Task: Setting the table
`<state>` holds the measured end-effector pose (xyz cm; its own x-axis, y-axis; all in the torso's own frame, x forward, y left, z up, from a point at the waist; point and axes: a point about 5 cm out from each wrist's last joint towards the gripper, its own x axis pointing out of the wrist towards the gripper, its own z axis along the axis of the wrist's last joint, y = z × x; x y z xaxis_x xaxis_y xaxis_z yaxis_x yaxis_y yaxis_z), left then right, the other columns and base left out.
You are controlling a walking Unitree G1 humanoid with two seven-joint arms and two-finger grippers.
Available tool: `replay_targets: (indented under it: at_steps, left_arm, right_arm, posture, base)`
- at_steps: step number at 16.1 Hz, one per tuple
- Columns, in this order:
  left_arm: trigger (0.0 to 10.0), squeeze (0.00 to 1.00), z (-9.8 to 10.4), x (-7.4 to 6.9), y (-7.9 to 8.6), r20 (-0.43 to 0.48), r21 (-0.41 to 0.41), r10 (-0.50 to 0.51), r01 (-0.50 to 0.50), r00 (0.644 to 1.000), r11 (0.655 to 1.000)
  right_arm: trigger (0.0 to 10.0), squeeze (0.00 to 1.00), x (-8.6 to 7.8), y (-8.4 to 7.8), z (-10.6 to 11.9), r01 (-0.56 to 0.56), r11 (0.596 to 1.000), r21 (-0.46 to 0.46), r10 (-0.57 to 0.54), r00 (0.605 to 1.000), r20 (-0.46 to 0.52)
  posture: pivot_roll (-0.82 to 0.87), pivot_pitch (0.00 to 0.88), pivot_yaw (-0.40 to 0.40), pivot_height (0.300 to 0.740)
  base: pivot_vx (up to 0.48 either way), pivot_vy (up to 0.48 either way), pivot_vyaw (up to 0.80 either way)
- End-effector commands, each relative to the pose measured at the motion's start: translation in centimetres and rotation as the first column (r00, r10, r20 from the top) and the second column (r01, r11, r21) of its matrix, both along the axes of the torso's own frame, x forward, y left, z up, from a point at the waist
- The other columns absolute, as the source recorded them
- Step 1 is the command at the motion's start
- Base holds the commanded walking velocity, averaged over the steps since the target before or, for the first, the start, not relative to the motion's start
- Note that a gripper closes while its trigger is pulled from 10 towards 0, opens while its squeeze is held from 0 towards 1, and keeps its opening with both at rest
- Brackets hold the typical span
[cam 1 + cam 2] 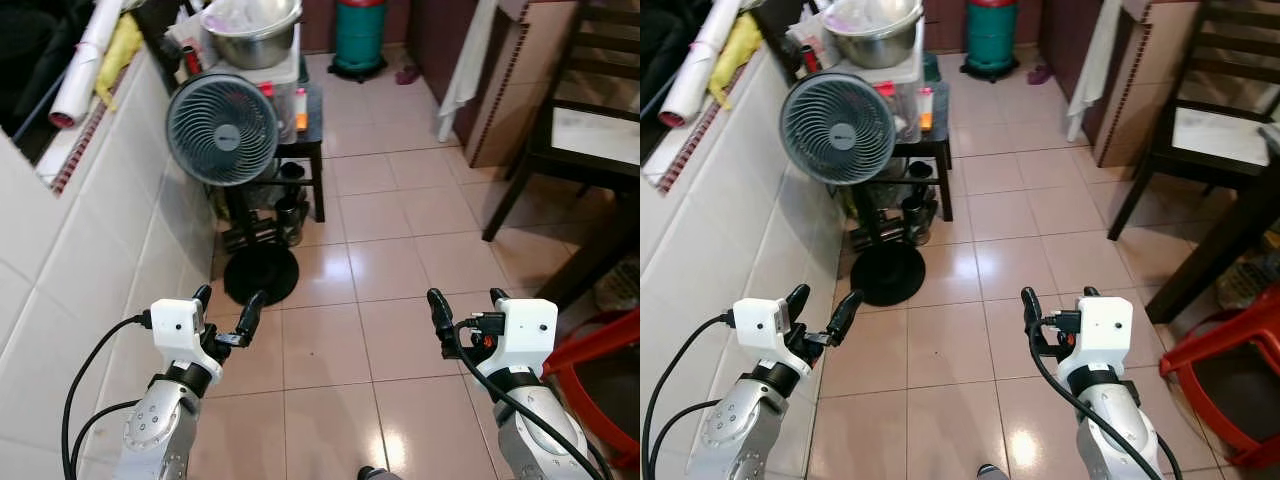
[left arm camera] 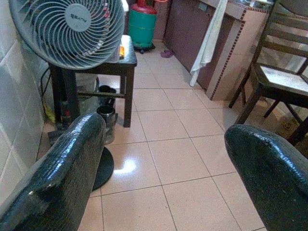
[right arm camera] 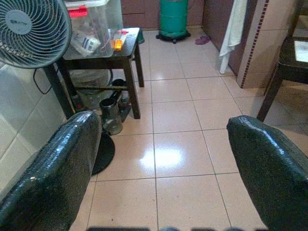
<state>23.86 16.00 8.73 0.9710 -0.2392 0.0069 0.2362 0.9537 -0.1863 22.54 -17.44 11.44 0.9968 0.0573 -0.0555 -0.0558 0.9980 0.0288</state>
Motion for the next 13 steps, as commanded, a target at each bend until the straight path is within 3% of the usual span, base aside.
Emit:
replay_targets:
  at_steps: [1,5,13]
  left_arm:
    - [10.0,0.00,-0.03,-0.05,0.51,-0.009,0.005,0.009,-0.009,1.000,1.000]
    - [10.0,0.00,0.34,0.48,0.11,0.009,-0.002,-0.004,0.004,1.000,1.000]
    - [10.0,0.00,0.15,0.55,-0.14,0.003,-0.006,-0.022,0.022,1.000,1.000]
  right_arm:
    - [10.0,0.00,-0.17,0.30,0.21,-0.008,1.000,0.004,0.008,1.000,0.001]
    - [10.0,0.00,-0.15,0.27,0.33,-0.012,1.000,0.002,0.012,1.000,0.005]
    - [10.0,0.00,0.30,0.56,0.46,-0.031,1.000,-0.004,0.031,0.999,0.012]
  posture:
    - [-0.08,0.123,0.084,0.740]
    - [-0.08,0.122,0.085,0.740]
    - [-0.08,0.111,0.081,0.740]
  base:
    - [0.000,0.000,-0.80]
    - [0.000,0.000,-0.80]
    - [0.323,0.000,-0.80]
